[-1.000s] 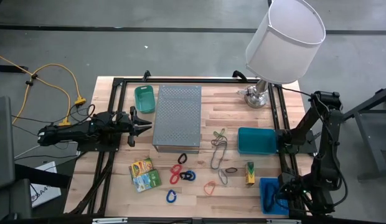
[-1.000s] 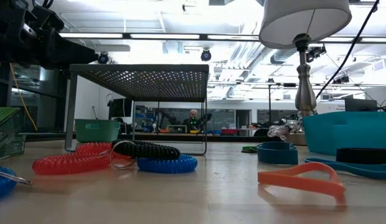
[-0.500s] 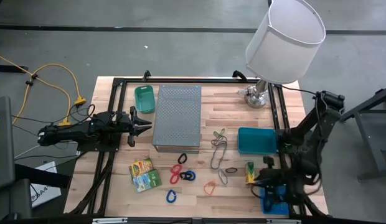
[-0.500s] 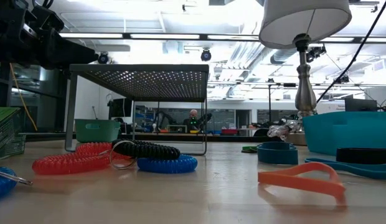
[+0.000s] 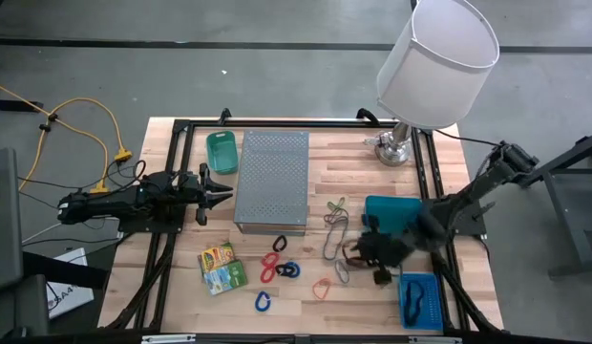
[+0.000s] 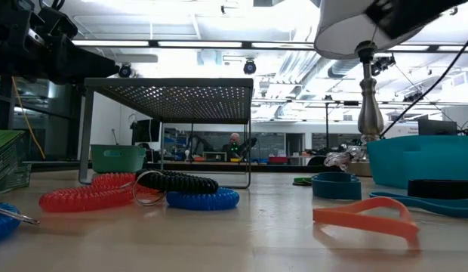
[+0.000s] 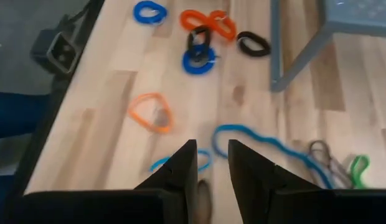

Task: Pick & Place Office Desk Supplies
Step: Put the top blue rubberband into the blue basket

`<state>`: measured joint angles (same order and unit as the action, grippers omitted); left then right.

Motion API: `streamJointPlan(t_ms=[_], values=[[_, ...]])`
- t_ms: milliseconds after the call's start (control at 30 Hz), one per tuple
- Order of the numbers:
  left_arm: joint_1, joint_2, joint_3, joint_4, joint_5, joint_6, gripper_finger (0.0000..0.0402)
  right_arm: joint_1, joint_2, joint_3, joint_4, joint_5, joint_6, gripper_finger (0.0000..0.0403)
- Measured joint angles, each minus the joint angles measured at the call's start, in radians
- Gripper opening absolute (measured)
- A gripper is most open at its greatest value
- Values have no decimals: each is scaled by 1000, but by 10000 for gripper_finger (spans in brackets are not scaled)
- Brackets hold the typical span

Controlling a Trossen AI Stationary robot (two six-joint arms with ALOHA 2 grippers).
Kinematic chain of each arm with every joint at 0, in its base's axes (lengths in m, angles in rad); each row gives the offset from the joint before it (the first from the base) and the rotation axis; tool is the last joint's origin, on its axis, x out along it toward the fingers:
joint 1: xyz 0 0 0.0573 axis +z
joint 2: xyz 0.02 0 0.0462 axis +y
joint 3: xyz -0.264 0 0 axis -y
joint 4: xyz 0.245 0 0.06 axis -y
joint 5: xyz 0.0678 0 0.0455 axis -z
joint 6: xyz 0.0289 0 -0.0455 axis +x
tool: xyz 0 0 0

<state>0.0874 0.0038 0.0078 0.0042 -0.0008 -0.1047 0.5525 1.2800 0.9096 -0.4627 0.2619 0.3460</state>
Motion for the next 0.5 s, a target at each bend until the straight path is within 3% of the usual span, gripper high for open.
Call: streamJointPlan(t_ms=[233, 500], values=[[0, 0, 0, 0, 0, 0, 79, -166, 0, 0, 11, -134, -194, 80], [0, 0, 0, 0, 0, 0, 79, -229, 93, 0, 74, -262, -428, 80]])
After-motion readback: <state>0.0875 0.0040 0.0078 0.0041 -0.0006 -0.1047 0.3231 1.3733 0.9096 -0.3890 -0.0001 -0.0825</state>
